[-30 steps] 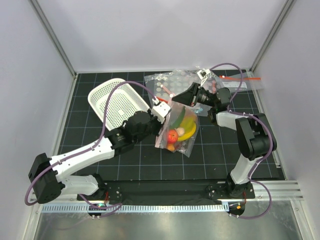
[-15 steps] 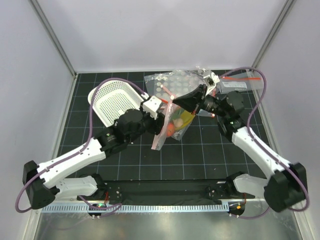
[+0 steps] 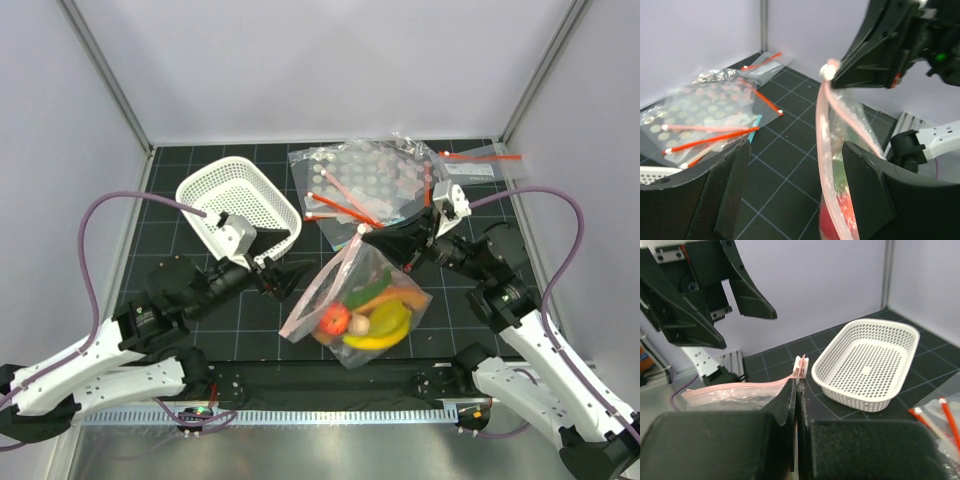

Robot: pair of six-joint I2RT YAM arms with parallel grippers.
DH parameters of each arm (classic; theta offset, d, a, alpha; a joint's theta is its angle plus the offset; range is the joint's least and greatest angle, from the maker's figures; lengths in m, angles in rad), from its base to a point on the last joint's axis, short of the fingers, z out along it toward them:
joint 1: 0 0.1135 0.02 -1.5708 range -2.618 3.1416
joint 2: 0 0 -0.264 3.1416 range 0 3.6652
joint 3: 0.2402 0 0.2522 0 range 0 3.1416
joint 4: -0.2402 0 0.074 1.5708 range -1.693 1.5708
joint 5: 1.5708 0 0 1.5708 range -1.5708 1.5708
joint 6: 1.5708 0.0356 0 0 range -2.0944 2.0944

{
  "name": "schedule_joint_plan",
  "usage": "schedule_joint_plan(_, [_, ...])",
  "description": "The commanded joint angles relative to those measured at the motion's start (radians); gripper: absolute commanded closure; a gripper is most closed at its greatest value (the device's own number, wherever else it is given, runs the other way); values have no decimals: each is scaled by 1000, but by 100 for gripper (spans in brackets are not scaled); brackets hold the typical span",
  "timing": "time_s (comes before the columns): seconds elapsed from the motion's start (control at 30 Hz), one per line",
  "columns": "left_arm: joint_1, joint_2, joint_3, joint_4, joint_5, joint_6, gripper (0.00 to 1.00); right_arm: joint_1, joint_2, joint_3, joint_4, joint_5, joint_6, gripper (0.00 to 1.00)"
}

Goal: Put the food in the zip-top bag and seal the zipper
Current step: Zip the zipper food storage bag at the center of the board.

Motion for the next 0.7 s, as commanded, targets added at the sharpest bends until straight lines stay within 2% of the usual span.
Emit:
schedule_joint_plan(0.0, [-12, -2, -19, 70, 117, 4, 23, 19, 45, 11, -11, -81, -3, 99])
schedule_joint_plan(0.07, [-15, 1, -24, 82, 137, 14, 27, 51, 55, 5, 0, -124, -11, 99])
schedule_joint_plan(0.37, [-15, 89, -24, 113, 168, 24, 29, 192, 88, 23, -73, -123, -124, 99])
schedule_joint_plan(0.43, [-15, 109, -19, 111, 166, 32, 33, 206, 92, 28, -84, -113, -137, 99])
schedule_joint_plan(0.47, [-15, 113, -19, 114, 174, 33, 42, 211, 97, 28, -90, -112, -146, 99])
schedule_joint_plan(0.5, [-15, 116, -19, 114, 174, 37, 45, 218, 98, 29, -92, -109, -149, 99])
schedule_joint_plan(0.67, [-14, 107, -28, 125, 211, 49, 57, 231, 108, 28, -92, -104, -155, 99])
